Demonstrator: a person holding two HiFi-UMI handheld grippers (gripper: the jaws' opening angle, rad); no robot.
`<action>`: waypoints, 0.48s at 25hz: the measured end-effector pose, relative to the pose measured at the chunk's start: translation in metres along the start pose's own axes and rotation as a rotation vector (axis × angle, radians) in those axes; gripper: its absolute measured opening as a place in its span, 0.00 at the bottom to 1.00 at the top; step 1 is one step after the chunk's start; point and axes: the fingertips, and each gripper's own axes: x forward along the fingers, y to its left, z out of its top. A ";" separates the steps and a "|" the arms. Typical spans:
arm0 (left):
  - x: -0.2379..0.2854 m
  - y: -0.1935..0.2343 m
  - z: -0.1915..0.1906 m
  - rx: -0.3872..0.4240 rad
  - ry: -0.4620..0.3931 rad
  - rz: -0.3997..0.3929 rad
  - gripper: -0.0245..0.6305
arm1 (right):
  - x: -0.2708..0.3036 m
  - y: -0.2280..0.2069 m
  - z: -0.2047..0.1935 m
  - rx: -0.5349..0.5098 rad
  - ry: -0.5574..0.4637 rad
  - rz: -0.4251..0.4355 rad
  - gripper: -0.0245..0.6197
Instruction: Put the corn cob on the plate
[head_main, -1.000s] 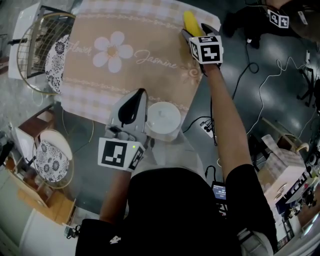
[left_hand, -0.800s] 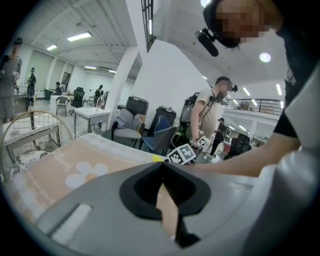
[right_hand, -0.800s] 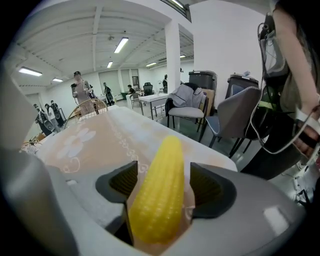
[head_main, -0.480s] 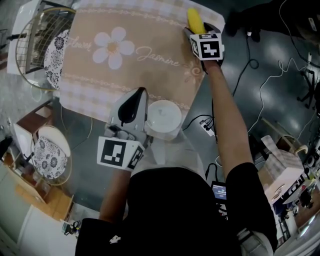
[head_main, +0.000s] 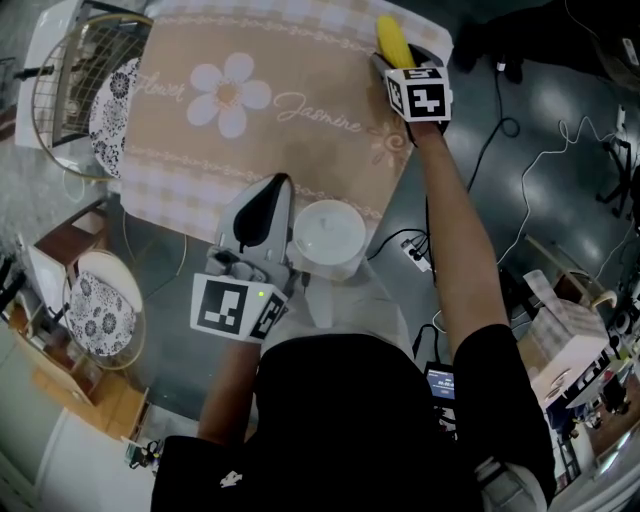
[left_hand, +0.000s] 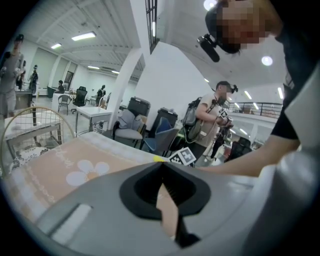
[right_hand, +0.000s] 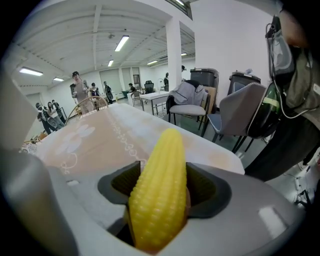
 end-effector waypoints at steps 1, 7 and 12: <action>0.000 0.000 0.000 -0.001 0.001 -0.003 0.05 | 0.000 0.000 0.000 0.003 -0.003 0.000 0.48; 0.002 0.004 0.000 -0.024 -0.003 -0.006 0.05 | -0.001 -0.002 0.001 0.011 -0.032 0.004 0.45; 0.002 0.005 0.001 -0.020 -0.003 -0.012 0.05 | -0.004 -0.004 0.005 0.027 -0.052 -0.005 0.45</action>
